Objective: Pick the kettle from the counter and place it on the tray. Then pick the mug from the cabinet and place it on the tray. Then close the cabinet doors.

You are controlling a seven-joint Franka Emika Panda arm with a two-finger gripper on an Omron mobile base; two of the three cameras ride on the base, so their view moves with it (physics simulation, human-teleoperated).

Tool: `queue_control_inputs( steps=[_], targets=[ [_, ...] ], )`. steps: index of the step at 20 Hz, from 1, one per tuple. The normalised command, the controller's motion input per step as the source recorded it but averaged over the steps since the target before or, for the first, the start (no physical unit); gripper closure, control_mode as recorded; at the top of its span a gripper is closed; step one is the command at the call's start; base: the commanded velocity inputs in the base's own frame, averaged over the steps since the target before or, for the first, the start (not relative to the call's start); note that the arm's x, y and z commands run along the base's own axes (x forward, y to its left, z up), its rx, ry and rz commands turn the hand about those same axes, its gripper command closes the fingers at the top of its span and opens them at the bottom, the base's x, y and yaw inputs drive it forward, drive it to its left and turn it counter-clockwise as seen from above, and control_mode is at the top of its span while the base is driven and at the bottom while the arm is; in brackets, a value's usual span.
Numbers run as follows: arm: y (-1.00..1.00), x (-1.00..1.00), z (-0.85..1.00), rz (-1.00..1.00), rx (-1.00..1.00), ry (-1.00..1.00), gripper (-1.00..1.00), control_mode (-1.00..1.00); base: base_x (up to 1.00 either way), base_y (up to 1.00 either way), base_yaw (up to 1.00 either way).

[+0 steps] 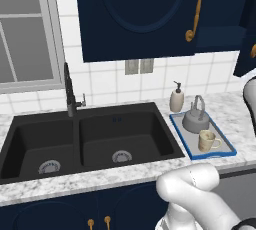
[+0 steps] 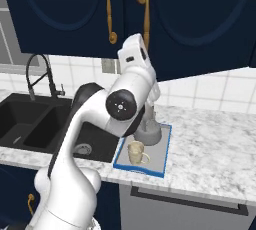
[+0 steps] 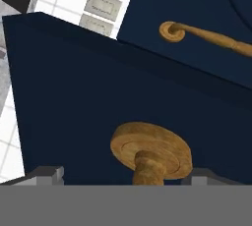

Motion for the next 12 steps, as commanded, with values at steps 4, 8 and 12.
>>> queue_control_inputs(
  steps=[4, 8, 12],
  targets=[
    [0.40, 1.00, -0.22, 0.05, 0.00, 0.08, -1.00, -1.00, 0.00, 0.00, 0.00],
    [0.38, 1.00, -0.28, 0.06, 0.00, 0.16, -1.00, -1.00, 0.00, 0.00, 0.00],
    [0.40, 1.00, -0.29, 0.06, 0.00, 0.18, -1.00, -1.00, 0.00, 0.00, 0.00]
  ],
)
